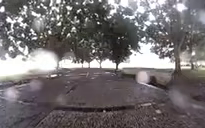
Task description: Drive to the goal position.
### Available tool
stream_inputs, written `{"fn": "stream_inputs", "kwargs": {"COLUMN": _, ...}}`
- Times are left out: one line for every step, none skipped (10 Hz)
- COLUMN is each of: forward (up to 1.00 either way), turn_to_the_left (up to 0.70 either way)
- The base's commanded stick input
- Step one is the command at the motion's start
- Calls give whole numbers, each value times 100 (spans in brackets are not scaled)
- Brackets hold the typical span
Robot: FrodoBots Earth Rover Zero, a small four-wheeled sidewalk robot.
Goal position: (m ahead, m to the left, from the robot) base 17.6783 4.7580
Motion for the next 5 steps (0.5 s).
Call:
{"fn": "stream_inputs", "kwargs": {"forward": 70, "turn_to_the_left": 0}}
{"fn": "stream_inputs", "kwargs": {"forward": 70, "turn_to_the_left": 0}}
{"fn": "stream_inputs", "kwargs": {"forward": 70, "turn_to_the_left": 0}}
{"fn": "stream_inputs", "kwargs": {"forward": 70, "turn_to_the_left": 0}}
{"fn": "stream_inputs", "kwargs": {"forward": 70, "turn_to_the_left": 0}}
